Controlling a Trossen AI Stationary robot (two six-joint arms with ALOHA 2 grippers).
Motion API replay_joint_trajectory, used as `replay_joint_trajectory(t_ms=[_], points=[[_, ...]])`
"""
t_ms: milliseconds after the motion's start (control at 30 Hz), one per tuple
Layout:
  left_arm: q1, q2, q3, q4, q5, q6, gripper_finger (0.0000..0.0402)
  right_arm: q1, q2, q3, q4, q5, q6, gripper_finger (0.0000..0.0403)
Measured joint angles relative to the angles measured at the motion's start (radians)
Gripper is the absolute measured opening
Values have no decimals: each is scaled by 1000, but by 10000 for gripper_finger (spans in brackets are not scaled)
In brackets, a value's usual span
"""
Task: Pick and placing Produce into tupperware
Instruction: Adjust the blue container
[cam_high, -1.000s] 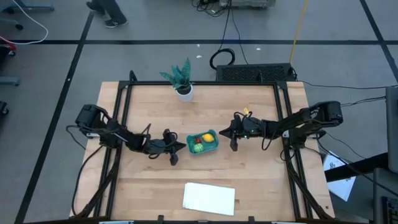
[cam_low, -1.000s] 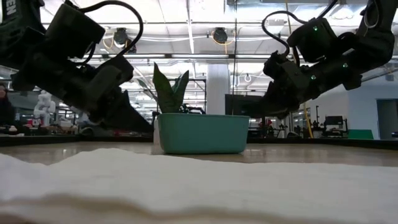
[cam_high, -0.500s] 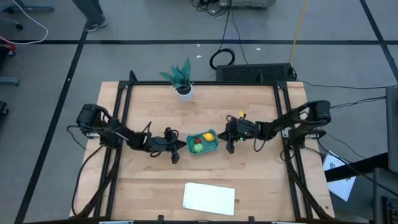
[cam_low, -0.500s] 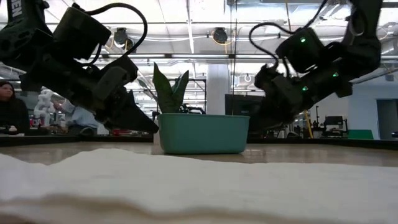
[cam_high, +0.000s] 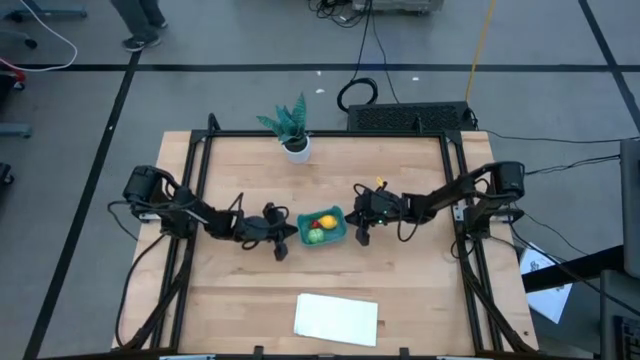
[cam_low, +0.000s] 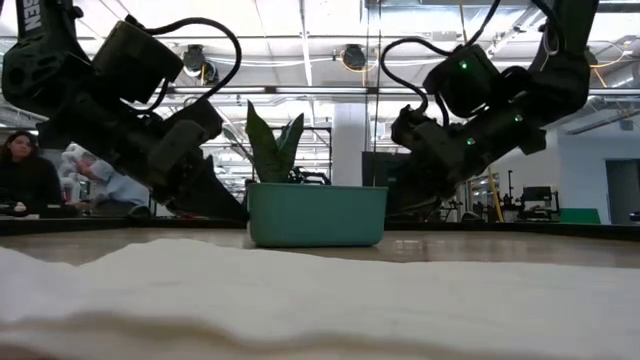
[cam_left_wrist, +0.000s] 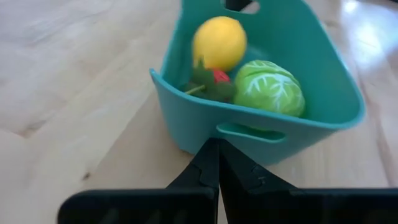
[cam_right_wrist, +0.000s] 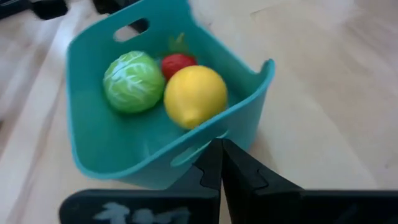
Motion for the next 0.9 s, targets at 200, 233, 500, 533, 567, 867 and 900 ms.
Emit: replay_joint_trajectory(t_ms=[200, 233, 500, 533, 567, 867, 900], points=[[26, 0, 0, -2, 3, 3, 0, 31, 0, -1, 3, -12, 15, 0], [30, 0, 0, -2, 0, 3, 0, 34, 0, -1, 3, -22, 16, 0], [61, 1, 0, 3, 30, 10, 0, 45, 3, -1, 4, -35, 25, 0], [60, 1, 0, 3, 32, 10, 0, 45, 3, -1, 5, -33, 25, 0], [60, 1, 0, 3, 35, 10, 0, 45, 3, -1, 5, -31, 25, 0], [34, 0, 0, 3, 42, 8, 0, 35, 2, -2, 13, -4, 19, 0], [31, 0, 0, 3, 42, 6, 0, 33, 2, -2, 13, -3, 19, 0]])
